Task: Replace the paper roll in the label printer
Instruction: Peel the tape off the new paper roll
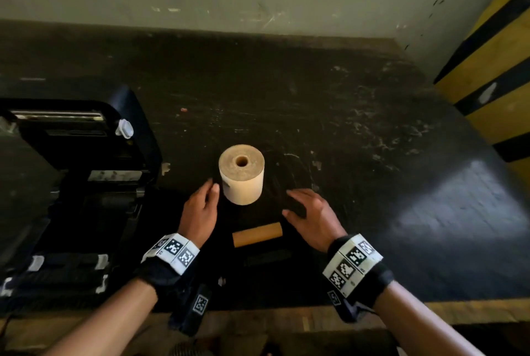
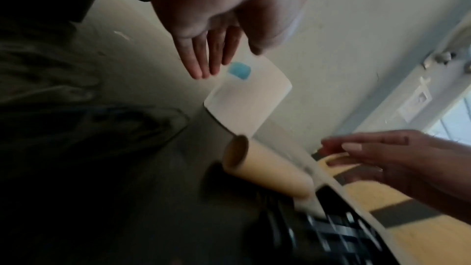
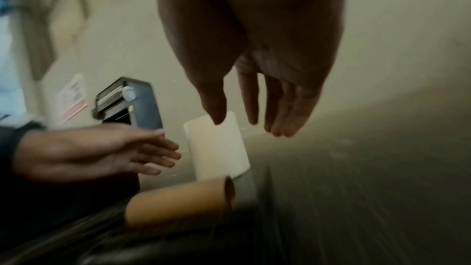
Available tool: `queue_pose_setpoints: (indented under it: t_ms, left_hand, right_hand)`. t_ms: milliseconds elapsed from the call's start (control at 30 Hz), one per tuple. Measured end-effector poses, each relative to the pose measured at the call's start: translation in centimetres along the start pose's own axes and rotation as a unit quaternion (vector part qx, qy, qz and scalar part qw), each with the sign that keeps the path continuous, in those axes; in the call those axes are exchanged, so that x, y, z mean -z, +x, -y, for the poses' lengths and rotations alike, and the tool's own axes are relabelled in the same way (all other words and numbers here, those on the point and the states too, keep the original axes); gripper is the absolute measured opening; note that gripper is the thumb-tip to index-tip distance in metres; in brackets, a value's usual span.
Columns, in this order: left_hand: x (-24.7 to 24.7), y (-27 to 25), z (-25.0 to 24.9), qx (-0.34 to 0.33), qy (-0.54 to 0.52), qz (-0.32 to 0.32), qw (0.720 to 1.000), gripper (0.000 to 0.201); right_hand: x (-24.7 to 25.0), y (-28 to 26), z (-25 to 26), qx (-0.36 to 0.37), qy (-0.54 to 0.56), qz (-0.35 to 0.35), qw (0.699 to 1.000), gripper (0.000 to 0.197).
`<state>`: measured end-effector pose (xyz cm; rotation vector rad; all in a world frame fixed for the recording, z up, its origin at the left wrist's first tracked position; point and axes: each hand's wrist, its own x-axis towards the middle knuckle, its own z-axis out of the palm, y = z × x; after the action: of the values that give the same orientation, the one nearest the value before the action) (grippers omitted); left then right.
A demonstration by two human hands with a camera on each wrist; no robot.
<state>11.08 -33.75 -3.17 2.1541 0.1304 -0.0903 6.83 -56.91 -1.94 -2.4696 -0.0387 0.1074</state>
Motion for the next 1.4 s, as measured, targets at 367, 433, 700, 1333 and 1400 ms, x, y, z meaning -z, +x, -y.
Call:
queue_pose_setpoints:
  t_ms: [367,433,700,1333,1400]
  left_hand:
    - [0.0,3.6,-1.5,0.11,-0.183,0.067,0.975,0.056]
    - [-0.1,3.5,-2.2,0.088,-0.179,0.051,0.979,0.05]
    - [-2.9,4.4,-2.7,-0.182,-0.067,0.115,0.974,0.041]
    - [-2.0,5.5,-2.0,-0.365,0.215,0.071,0.903,0.049]
    - [-1.9,5.4,-1.7,-0.366,0.224,0.061,0.901,0.043]
  right_hand:
    - [-2.5,7.9,7.6,0.16,-0.238,0.034,0.958,0.071]
    - [-2.0,7.8,7.4,0.155,-0.23,0.025,0.96,0.072]
    - [1.9,5.0,3.1,0.05,-0.084,-0.005,0.995,0.087]
    - [0.3,4.4,-0.8,0.011,0.047,0.037,0.998,0.069]
    - [0.5,4.8,-0.2,0.032,0.004,0.01,0.999,0.062]
